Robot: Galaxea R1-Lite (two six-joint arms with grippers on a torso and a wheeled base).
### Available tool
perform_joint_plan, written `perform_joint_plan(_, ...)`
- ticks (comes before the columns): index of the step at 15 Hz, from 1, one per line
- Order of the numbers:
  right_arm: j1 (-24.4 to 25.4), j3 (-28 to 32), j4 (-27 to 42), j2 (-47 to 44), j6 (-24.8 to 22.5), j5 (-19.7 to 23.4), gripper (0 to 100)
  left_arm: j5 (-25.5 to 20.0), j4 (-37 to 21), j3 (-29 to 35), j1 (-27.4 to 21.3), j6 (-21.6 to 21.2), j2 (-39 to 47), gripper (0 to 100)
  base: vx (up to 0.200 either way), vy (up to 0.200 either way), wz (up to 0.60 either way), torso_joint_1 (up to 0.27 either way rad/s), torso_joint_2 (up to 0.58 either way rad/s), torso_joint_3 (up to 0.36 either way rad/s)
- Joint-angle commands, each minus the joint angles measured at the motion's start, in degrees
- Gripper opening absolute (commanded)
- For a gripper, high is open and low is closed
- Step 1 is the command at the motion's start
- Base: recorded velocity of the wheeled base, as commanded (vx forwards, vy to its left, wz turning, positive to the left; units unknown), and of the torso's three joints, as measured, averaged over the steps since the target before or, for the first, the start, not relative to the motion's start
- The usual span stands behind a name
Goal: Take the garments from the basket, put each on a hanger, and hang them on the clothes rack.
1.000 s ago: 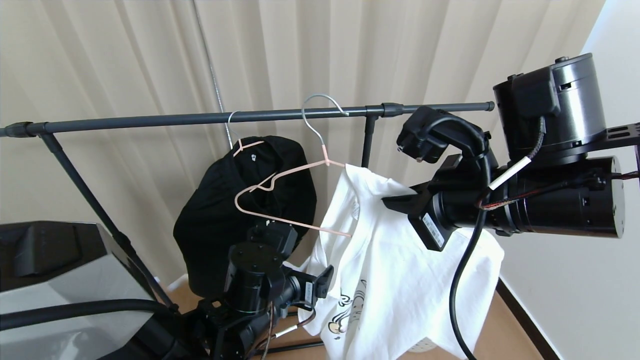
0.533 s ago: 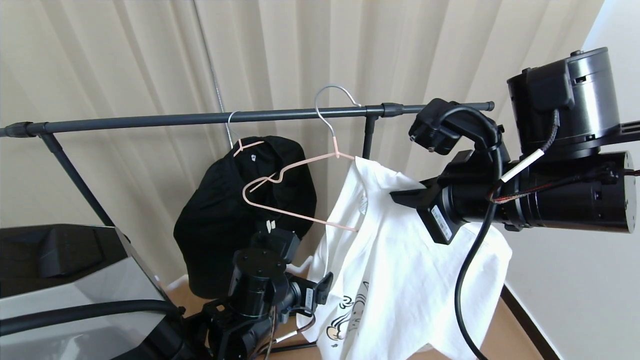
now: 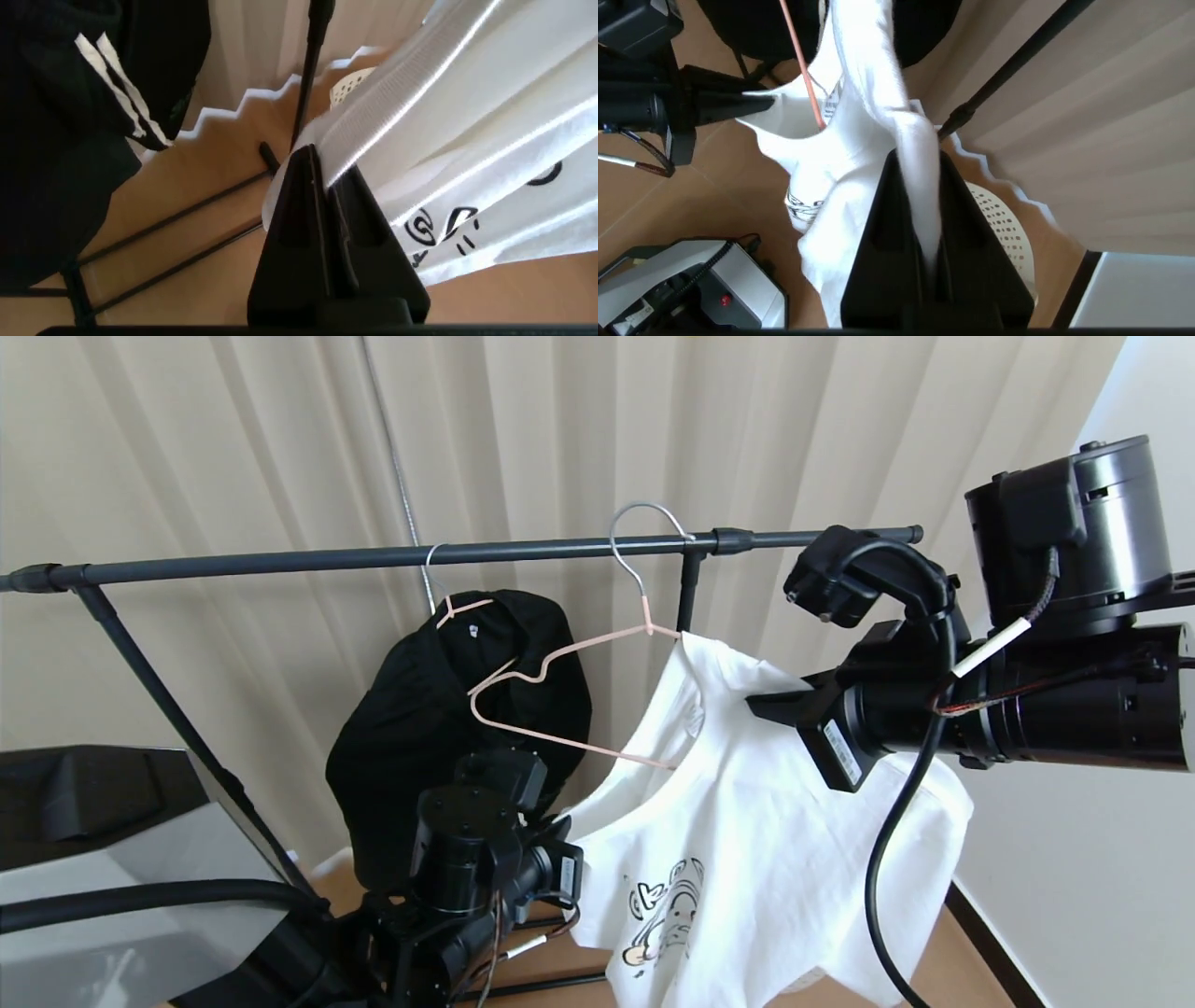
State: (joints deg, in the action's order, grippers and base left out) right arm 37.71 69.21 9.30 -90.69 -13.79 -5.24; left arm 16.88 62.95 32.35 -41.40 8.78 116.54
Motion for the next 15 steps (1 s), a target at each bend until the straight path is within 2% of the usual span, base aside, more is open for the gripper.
perform_joint_plan(1,-0.7,-2.2,-0.3,0.6,0.1,0.1,0,0.0,0.1,1.0,3.0,-0.4,-1.5,0,0.0,0.0,0.0,0.0,0.0,0.0)
perform_joint_plan(5,-1.0,-6.8,-5.6,1.1,0.2,0.0,0,0.0,0.1,2.3,6.2,-0.9,-2.9,0,0.0,0.0,0.0,0.0,0.0,0.0)
perform_joint_plan(15,-1.0,-12.7,-5.8,5.1,0.2,-0.1,0,-0.2,0.0,4.5,10.9,-1.0,-2.9,0,0.0,0.0,0.0,0.0,0.0,0.0)
